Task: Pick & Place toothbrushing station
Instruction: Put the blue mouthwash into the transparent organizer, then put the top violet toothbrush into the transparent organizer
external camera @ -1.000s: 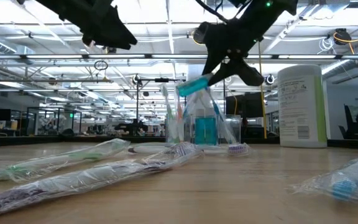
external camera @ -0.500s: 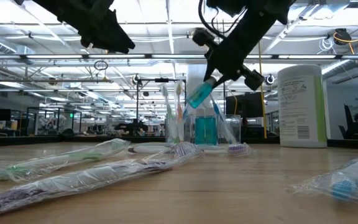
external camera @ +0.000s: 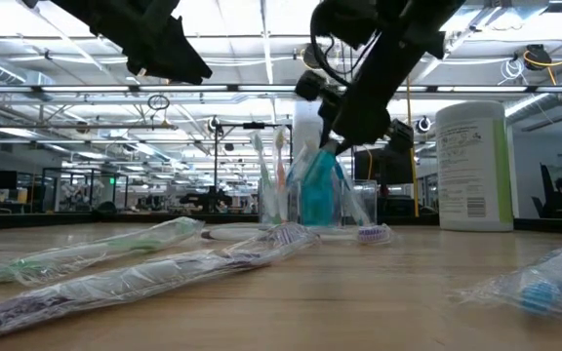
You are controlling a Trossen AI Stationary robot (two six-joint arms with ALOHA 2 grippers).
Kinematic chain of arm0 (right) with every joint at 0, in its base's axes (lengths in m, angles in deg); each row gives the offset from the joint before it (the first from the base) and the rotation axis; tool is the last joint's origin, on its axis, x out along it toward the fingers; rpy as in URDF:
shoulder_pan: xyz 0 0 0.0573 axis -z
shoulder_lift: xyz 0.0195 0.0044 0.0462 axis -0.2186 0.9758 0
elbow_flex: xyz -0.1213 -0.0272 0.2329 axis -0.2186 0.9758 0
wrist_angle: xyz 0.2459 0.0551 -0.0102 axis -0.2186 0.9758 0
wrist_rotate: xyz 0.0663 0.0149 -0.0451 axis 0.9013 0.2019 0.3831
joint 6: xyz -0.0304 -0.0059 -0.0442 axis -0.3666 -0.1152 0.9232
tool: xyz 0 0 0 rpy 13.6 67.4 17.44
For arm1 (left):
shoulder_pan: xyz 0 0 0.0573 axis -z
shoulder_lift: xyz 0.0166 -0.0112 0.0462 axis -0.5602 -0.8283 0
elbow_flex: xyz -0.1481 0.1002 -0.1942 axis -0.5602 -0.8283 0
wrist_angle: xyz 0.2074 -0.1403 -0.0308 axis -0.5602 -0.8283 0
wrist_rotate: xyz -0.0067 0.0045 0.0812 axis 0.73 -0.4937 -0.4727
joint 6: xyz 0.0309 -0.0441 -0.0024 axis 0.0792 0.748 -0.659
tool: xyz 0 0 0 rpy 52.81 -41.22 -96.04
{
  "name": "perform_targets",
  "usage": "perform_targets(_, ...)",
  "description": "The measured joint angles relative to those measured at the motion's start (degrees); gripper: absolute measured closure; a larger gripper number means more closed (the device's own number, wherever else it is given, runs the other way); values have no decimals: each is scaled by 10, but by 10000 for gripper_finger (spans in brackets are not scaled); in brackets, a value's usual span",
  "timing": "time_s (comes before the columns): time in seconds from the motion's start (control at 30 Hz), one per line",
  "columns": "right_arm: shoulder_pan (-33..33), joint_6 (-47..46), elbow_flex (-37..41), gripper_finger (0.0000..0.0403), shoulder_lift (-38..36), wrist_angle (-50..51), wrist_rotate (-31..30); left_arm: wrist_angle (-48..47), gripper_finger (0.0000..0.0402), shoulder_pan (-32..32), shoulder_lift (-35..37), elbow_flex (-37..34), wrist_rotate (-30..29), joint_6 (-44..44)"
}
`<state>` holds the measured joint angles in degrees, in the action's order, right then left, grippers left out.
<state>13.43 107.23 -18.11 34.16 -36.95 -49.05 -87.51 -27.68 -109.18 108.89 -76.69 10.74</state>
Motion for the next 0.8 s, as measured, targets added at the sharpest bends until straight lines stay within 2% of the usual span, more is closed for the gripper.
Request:
perform_targets(0.2,-1,4,1,291,4,3,17,0,188,0,0,0,0,0)
perform_targets(0.47,-1,-23,1,273,5,0,83,0,188,0,0,0,2,0)
perform_targets(0.8,-1,-83,1,235,5,-14,82,0,188,0,0,0,3,0)
